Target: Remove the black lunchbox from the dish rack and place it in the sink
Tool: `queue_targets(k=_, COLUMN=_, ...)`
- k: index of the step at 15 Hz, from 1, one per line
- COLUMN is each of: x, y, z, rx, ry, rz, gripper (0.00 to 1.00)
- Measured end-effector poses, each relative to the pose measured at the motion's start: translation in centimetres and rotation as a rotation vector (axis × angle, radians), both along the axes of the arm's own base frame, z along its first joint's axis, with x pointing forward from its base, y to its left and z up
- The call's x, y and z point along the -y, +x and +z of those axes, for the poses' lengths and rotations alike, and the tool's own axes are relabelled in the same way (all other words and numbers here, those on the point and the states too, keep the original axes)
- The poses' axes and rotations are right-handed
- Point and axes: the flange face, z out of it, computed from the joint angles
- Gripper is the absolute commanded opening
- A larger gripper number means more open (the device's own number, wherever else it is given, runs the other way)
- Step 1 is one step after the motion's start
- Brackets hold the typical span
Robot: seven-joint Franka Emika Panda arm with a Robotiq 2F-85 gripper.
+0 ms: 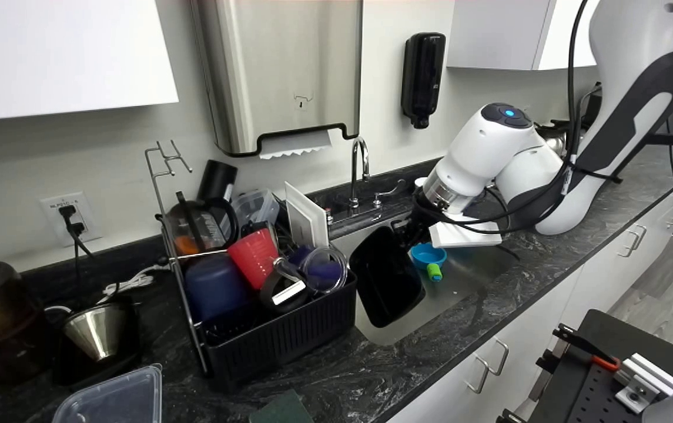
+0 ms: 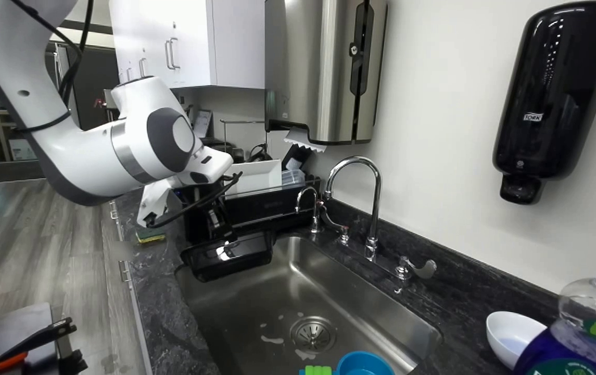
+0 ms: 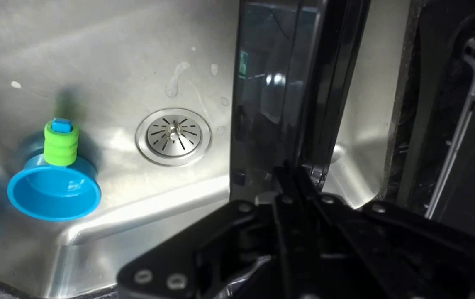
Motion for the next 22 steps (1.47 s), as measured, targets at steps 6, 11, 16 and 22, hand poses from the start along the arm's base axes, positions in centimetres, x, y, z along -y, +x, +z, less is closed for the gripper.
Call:
queue_targets(k=6, x=1.3, y=0.2, z=-3.9, rx=-0.063, ry=0.043, rz=-0.042, gripper=0.01)
queue_targets(k=11, x=1.6, y=2.0, z=-7.4, rx=-0.110, ry=0.066, rz=-0.050, gripper=0.01)
queue_targets(k=16, x=1.4, y=3.8, z=-7.8, rx=-0.107, ry=0.092, rz=-0.049, gripper=0.01)
queue_targets(k=22, x=2.5, y=5.1, z=-8.0, rx=-0.146, ry=0.048, rz=-0.052, gripper=0.01)
